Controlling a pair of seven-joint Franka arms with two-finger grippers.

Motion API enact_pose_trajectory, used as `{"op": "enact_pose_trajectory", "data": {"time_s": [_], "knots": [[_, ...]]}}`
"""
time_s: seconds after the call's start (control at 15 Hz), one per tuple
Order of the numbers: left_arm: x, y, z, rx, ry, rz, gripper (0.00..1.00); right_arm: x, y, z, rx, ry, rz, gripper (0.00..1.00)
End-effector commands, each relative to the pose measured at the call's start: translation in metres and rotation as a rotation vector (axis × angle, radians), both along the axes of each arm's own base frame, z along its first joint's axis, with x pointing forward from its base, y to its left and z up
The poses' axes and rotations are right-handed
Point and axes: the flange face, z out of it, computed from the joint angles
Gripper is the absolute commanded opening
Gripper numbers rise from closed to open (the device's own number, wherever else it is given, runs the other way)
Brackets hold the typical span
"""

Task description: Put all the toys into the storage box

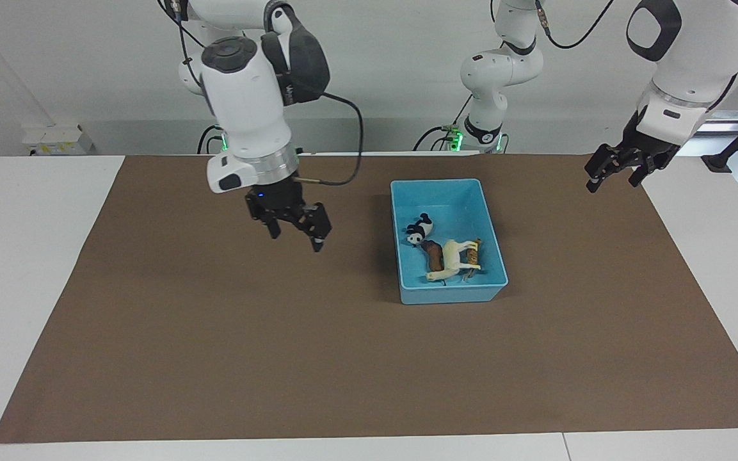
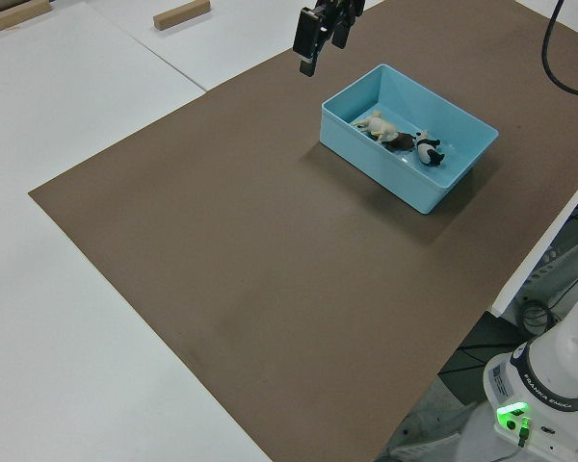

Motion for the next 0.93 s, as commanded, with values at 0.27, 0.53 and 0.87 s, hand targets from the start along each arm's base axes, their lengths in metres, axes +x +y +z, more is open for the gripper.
{"op": "enact_pose_trajectory", "data": {"time_s": [0.27,0.53,0.87], "knots": [[-0.003,0.003,-0.003,-0.01,-0.016,0.015,1.0,0.003,-0.203,0.02,-0.169,0.014,0.399,1.0],[-0.002,0.003,-0.003,-0.01,-0.016,0.015,1.0,-0.032,-0.243,0.049,-0.112,0.085,0.361,1.0],[-0.004,-0.003,0.008,-0.012,0.009,0.002,1.0,-0.095,-0.275,0.093,-0.031,0.186,0.333,1.0]]}}
